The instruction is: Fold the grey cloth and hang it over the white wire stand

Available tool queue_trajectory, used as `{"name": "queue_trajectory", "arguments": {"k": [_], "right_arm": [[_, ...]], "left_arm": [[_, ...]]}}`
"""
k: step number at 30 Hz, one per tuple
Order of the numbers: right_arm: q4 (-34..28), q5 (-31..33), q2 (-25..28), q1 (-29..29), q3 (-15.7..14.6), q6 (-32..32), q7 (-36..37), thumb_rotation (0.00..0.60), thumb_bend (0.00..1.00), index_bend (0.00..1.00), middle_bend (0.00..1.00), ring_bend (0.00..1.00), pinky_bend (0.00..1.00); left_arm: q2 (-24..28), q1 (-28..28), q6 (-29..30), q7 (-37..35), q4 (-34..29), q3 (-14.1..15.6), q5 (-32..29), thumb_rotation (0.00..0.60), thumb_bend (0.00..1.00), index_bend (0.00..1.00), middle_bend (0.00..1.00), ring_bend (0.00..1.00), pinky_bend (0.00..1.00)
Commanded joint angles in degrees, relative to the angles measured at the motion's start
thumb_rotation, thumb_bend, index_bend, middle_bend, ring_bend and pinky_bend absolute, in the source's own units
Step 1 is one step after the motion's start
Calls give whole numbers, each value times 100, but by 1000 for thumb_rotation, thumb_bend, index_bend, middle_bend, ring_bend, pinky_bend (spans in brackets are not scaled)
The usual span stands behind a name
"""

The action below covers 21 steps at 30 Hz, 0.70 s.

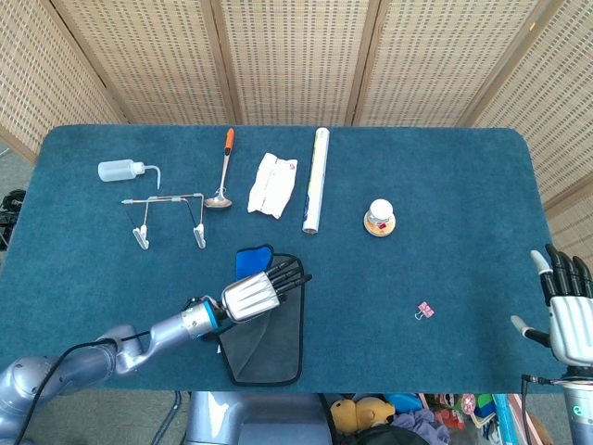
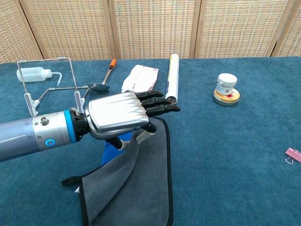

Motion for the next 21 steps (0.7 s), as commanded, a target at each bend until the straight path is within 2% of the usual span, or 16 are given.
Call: {"name": "queue_trajectory", "arguments": {"k": [1, 8, 11, 13, 15, 17, 21], "right_arm": [[8, 21, 4, 2, 3, -19, 16, 600, 0, 0, 0, 0, 0], [-5, 64, 31, -6, 13, -38, 73, 600, 0, 0, 0, 0, 0], [-14, 95, 48, -9, 23, -51, 104, 600, 0, 0, 0, 0, 0], [-15, 92, 55, -9, 24, -50, 115, 600, 0, 0, 0, 0, 0], [-18, 90, 61, -13, 21, -48, 128, 600, 0, 0, 0, 0, 0], [-16, 90, 65, -14, 20, -50, 138, 600, 0, 0, 0, 0, 0], [-16, 90, 71, -17, 18, -50, 151, 600, 0, 0, 0, 0, 0]], "left_arm": [[-227, -125, -117, -61, 152, -82, -69, 600, 377, 662, 0, 0, 0], [-497, -287, -318, -39, 344, -140, -164, 600, 375, 658, 0, 0, 0], [-609, -347, -375, -25, 396, -166, -210, 600, 372, 620, 0, 0, 0], [-659, -362, -371, -9, 429, -174, -227, 600, 363, 502, 0, 0, 0], [-687, -366, -351, -8, 449, -172, -244, 600, 327, 197, 0, 0, 0], [-695, -363, -309, -38, 445, -178, -262, 600, 279, 20, 0, 0, 0], [-676, -362, -190, -167, 430, -188, -272, 600, 223, 0, 0, 0, 0]]}}
